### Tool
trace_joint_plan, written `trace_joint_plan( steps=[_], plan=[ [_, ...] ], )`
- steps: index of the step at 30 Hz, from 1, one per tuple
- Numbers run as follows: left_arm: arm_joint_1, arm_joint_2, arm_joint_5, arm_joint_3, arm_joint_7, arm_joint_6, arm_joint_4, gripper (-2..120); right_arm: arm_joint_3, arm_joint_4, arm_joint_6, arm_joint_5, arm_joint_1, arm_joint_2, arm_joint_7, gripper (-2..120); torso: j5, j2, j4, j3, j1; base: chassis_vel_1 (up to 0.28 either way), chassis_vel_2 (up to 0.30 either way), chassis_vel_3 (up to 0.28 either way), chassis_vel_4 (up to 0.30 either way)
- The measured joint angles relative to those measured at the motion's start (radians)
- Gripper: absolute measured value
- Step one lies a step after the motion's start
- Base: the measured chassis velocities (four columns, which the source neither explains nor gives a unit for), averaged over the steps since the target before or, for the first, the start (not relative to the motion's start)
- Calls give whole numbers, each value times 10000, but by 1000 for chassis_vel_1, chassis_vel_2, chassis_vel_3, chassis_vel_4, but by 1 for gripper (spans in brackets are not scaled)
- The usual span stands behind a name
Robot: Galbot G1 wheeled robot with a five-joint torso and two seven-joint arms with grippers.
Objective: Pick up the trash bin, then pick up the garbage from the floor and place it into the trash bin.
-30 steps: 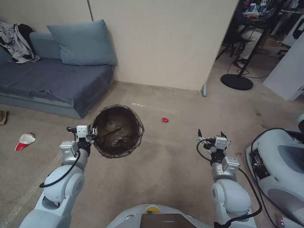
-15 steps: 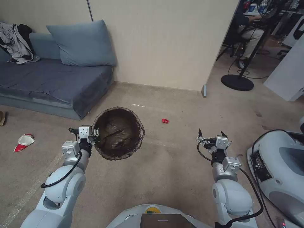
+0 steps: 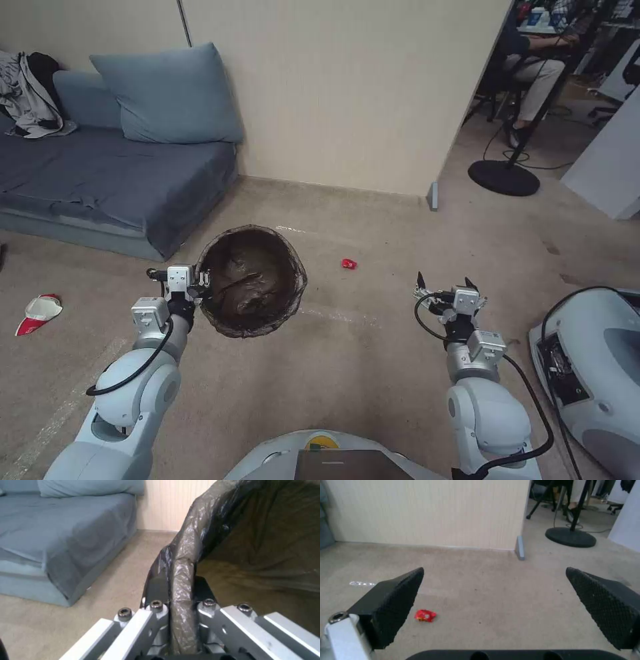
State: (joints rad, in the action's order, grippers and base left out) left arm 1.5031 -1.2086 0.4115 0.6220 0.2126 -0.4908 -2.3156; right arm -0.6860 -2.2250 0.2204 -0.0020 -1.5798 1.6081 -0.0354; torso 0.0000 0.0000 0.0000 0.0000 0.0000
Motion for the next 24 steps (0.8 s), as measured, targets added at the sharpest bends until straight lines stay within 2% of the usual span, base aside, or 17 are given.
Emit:
trace_joint_plan(
  steps=[24],
  plan=[
    [0,-32,10,4,-50,-6,-29,4,23,12,-18,-14,-2,0,29,100,0,0,0,0,0,-81,77,77,-79]
  ],
)
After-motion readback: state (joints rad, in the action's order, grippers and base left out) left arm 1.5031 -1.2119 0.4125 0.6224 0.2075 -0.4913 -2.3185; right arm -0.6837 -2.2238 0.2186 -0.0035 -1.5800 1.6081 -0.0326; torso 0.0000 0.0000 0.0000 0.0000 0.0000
